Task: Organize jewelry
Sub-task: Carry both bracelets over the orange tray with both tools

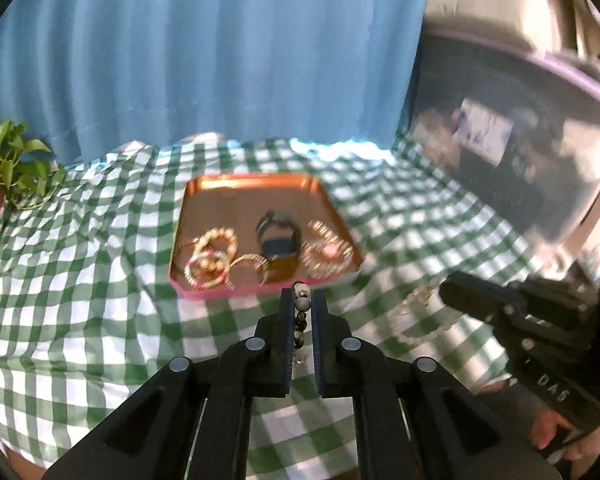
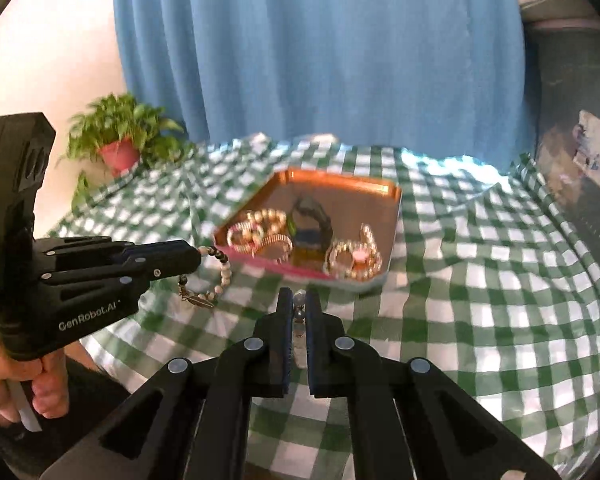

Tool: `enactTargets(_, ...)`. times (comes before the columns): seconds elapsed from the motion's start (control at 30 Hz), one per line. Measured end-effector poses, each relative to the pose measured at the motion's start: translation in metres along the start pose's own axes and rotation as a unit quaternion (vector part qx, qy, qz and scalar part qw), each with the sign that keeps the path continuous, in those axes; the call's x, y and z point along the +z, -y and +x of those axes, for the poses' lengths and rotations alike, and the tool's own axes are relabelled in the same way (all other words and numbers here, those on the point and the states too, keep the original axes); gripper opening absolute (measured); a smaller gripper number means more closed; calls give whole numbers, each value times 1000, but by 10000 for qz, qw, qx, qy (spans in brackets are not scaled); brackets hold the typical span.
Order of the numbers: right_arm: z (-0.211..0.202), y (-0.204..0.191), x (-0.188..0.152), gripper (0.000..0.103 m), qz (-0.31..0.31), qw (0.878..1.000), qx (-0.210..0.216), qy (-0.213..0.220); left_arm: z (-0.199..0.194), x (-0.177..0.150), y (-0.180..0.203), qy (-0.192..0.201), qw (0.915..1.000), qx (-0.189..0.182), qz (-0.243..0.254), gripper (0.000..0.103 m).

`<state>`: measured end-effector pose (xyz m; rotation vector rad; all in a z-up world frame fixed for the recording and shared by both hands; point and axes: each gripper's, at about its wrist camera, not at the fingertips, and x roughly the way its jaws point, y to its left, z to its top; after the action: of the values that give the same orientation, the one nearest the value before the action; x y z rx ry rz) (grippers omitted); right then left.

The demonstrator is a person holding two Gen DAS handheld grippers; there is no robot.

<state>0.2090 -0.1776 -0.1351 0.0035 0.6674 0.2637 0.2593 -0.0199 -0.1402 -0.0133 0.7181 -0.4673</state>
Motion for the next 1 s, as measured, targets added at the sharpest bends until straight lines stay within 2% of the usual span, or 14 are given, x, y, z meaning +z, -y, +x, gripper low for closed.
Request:
enactTargets(0.27, -41, -19, 36, 5, -103, 9982, 121, 583, -38, 29, 2, 469, 9985, -237, -133, 8)
enactTargets(0.33, -46, -23, 43, 5, -161, 9974, 129, 690, -43, 36, 0, 535, 9971, -489, -235, 8)
enactTargets(0.57, -46, -30, 68, 5, -294, 9946, 241, 968, -49, 58, -5, 848, 9944, -581, -246, 8)
enactTargets(0.83, -10, 0, 91, 5, -52, 9926, 249, 1188, -54, 89, -29, 1528, 9855, -576, -452, 8)
enactTargets(0.93, 12, 14, 92, 5, -16, 9929, 172, 1179, -38, 94, -45, 1583, 9829, -719, -613, 8)
enactTargets(1.0, 31, 23, 89, 5, 60, 9939, 151, 1089, -23, 91, -52, 1555, 9833, -679, -663, 8)
